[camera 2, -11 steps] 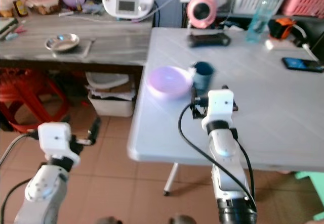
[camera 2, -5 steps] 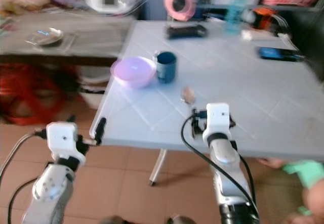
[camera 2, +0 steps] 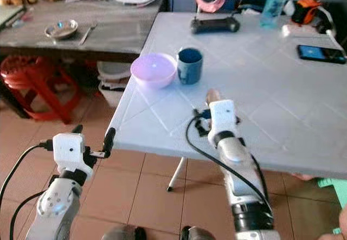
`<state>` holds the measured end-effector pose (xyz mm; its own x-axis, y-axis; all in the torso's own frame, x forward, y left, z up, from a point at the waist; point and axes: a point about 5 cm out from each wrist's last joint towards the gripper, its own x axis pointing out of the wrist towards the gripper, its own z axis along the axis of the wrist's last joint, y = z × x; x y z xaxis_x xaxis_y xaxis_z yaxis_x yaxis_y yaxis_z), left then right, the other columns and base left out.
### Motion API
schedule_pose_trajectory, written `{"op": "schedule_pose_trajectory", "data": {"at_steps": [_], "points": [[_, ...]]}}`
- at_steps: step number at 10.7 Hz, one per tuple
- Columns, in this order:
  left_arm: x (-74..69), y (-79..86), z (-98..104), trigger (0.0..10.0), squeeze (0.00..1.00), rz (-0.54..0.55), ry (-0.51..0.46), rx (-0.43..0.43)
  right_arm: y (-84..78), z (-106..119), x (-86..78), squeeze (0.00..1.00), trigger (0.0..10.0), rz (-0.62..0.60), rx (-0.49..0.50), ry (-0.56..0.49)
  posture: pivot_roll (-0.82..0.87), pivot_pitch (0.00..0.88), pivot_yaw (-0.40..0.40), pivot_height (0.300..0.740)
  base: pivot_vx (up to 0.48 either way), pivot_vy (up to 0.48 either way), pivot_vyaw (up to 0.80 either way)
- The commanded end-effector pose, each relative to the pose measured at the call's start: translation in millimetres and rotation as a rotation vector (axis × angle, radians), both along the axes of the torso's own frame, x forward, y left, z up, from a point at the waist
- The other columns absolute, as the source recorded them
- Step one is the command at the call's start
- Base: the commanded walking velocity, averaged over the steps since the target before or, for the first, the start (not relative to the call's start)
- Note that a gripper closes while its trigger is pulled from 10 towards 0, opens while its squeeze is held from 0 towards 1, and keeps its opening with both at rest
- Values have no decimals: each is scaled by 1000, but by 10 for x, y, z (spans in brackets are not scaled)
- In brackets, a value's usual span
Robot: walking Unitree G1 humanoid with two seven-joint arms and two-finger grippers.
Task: Setting the table
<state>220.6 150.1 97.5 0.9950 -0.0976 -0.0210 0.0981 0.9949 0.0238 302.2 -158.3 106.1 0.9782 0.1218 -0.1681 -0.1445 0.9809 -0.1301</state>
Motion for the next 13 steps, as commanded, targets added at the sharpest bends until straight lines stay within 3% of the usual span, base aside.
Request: {"op": "schedule_pose_trajectory", "data": {"at_steps": [1,2,3,9,11,13], "points": [[-16,32,22,10000,0,8,-3,12,19,-7,12,0,10000,11,8,19,49,109,49,740,0,0,0],[-26,42,18,10000,0,11,0,13,-14,-82,-31,0,9569,-15,20,57,50,114,49,740,0,0,0],[-33,45,17,10000,0,11,3,13,-64,-178,-84,0,0,-62,34,114,51,117,51,740,0,0,0],[-12,70,38,10000,0,1,1,21,-132,-279,-204,0,118,-176,108,200,49,129,58,740,0,0,0],[-18,78,41,10000,0,0,2,24,-248,-367,-275,0,39,-223,138,271,52,133,61,740,0,0,0],[-33,67,39,10000,0,-11,7,25,-315,-399,-263,0,0,-196,139,315,54,136,66,740,0,0,0]]}}
